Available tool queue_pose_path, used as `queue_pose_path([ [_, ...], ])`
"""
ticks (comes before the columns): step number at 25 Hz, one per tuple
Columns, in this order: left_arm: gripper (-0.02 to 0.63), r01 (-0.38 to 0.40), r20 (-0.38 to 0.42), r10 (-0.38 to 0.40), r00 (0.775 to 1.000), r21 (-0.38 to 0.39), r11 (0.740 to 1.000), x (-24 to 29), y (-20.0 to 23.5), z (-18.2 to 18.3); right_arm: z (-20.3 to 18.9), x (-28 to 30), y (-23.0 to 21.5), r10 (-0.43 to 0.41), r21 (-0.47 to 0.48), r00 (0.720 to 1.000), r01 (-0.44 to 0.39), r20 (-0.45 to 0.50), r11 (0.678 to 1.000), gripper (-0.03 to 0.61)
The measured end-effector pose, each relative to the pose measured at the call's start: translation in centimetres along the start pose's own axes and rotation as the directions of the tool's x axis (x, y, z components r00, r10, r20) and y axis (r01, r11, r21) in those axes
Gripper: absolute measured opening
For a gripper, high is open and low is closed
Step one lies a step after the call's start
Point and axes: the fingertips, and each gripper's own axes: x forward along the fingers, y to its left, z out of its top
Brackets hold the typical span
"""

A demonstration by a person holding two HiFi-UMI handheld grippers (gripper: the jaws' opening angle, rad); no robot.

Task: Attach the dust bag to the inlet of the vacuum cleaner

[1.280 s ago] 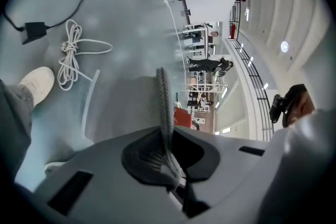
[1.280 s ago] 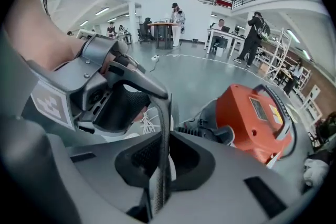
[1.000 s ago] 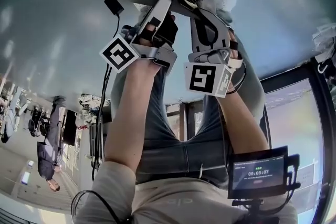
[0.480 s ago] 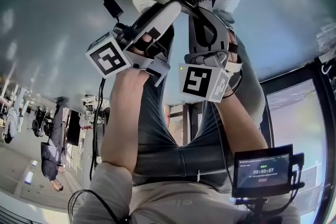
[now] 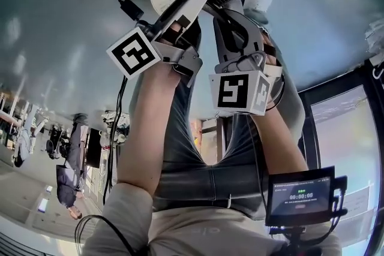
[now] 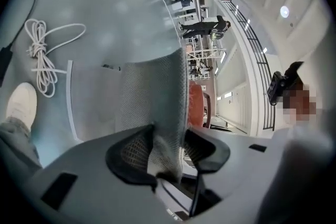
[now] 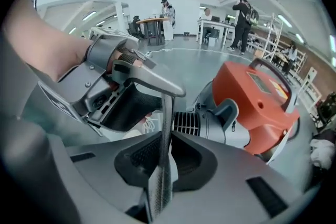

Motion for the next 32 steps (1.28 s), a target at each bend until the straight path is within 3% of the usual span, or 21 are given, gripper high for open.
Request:
queue_pose_path([
  [7,0.186,-0.007,0.004,0.007,1.0,0.001,1.0,-0.1,-0.2,0.1,-4.3,-0.1,0.0,0.11,0.04,0.979,-0.105,-0.17,0.994,0.04],
  [9,0.17,-0.035,0.012,0.034,0.999,0.075,0.997,-0.4,-1.0,0.7,-3.6,0.3,-0.7,0.094,0.062,0.983,-0.086,-0.155,0.994,0.036],
  [12,0.076,-0.056,0.007,0.056,0.998,0.276,0.959,-1.1,-2.5,1.4,-2.5,0.2,-1.0,0.054,0.053,0.989,-0.047,-0.138,0.997,0.02],
  [13,0.072,-0.046,0.002,0.047,0.999,0.299,0.953,-1.1,-2.7,1.4,-2.6,0.2,-0.6,0.054,0.051,0.99,-0.048,-0.133,0.998,0.02],
  [17,0.03,-0.044,-0.011,0.05,0.999,0.286,0.957,-0.9,-2.9,0.9,-3.2,1.1,0.7,0.106,0.133,0.986,-0.089,-0.129,0.987,0.02],
  [19,0.031,-0.076,0.009,0.077,0.997,0.283,0.956,-0.9,-2.3,1.4,-2.7,0.6,-0.1,0.064,0.129,0.992,-0.049,-0.113,0.99,0.02],
  [23,0.031,-0.1,0.072,0.089,0.993,0.168,0.981,-1.3,-1.0,2.5,-1.4,-2.1,-2.1,-0.081,0.078,0.996,0.083,-0.039,0.993,0.02],
  [25,0.031,-0.103,0.055,0.096,0.994,0.136,0.985,-1.2,-0.7,2.3,-1.8,-1.8,-2.4,-0.093,0.079,0.995,0.097,-0.044,0.992,0.02],
  [27,0.03,-0.071,0.029,0.068,0.997,0.121,0.99,-0.9,-1.2,1.9,-2.5,-0.8,-2.3,-0.054,0.1,0.996,0.06,-0.065,0.993,0.02],
  [32,0.026,0.049,-0.069,-0.033,0.997,0.238,0.97,-0.2,-3.4,0.7,-3.2,0.4,-0.9,0.007,0.132,0.996,0.006,-0.093,0.991,0.02],
])
